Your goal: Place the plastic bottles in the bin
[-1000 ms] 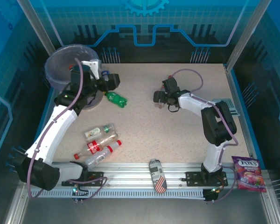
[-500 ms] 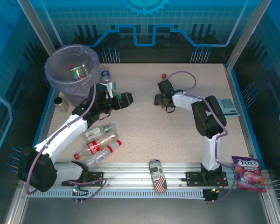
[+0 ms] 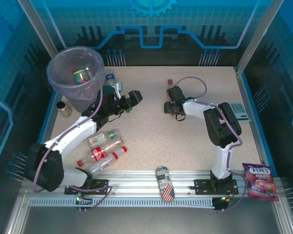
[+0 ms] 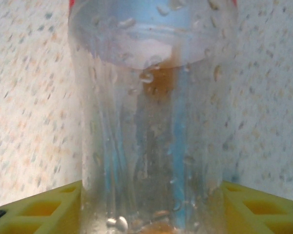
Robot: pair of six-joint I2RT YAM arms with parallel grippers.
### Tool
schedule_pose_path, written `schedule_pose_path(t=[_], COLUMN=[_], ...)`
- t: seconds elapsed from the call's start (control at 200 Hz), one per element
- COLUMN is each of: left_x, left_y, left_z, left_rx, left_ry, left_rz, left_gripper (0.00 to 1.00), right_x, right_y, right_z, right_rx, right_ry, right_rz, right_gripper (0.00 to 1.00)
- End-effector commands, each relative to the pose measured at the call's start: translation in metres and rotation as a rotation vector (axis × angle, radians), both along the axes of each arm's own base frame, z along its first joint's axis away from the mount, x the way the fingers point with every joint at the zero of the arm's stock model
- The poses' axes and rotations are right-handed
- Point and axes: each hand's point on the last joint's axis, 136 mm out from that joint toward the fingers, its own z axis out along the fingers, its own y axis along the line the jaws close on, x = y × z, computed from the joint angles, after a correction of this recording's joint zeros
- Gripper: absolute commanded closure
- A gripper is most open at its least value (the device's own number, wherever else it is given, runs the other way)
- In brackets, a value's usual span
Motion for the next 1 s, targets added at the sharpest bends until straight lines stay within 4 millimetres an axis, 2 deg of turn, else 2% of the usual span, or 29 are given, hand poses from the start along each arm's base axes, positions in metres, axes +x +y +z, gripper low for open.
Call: schedule_pose_path(t=[0.0,0.14,0.195,0.21,0.275,0.455,0.65,0.815,0.991], left_x=[0.007,0.02,0.025,0.026,0.029,0.036,0.045,0.051,0.049], left_y=[-0.006,-0.01,-0.015,-0.017,-0.026,-0.055,-0.072,-0.081,-0.091], left_z=[0.006,0.001,-0.001,-0.002,-0.004,-0.008,-0.025,-0.041,-0.05], left_rx=[-0.08,-0.153,-0.182,-0.19,-0.224,-0.265,-0.311,-0.374,-0.389], left_ry=[-0.006,0.009,0.013,0.015,0.023,0.033,0.079,0.115,0.137], left_rz=[-0.014,-0.019,-0.031,-0.037,-0.066,-0.132,-0.12,-0.102,-0.104], left_gripper=[0.01,0.01,0.01,0.01,0.01,0.01,0.01,0.01,0.13], right_x=[-0.011,-0.043,-0.056,-0.064,-0.079,-0.107,-0.121,-0.126,-0.128], right_y=[0.014,0.023,0.033,0.033,0.04,0.06,0.078,0.088,0.094], right_z=[0.034,0.057,0.069,0.064,0.068,0.078,0.089,0.088,0.088], right_rx=[0.087,0.165,0.212,0.217,0.256,0.353,0.424,0.445,0.458], right_ry=[-0.085,-0.161,-0.193,-0.184,-0.189,-0.192,-0.23,-0.236,-0.244], right_rz=[0.129,0.252,0.317,0.328,0.371,0.429,0.461,0.486,0.506], right_gripper=[0.46,0.47,0.48,0.48,0.49,0.49,0.49,0.49,0.49])
